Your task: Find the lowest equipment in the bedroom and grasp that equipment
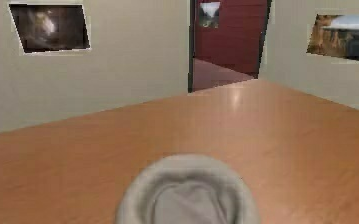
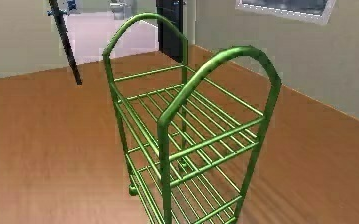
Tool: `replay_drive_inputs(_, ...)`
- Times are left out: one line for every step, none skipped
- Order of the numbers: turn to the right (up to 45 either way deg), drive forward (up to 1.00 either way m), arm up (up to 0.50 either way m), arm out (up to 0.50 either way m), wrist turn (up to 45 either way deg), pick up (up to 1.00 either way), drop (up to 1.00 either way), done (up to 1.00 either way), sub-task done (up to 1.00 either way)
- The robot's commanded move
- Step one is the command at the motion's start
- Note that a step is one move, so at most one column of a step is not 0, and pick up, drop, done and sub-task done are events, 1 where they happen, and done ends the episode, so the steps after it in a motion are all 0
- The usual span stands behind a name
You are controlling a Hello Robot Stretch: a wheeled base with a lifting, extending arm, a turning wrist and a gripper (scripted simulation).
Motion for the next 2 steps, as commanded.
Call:
replay_drive_inputs(-45.0,0.00,0.00,0.00,0.0,0.00,0.00,0.00,0.00)
replay_drive_inputs(-45.0,0.00,0.00,0.00,0.0,0.00,0.00,0.00,0.00)
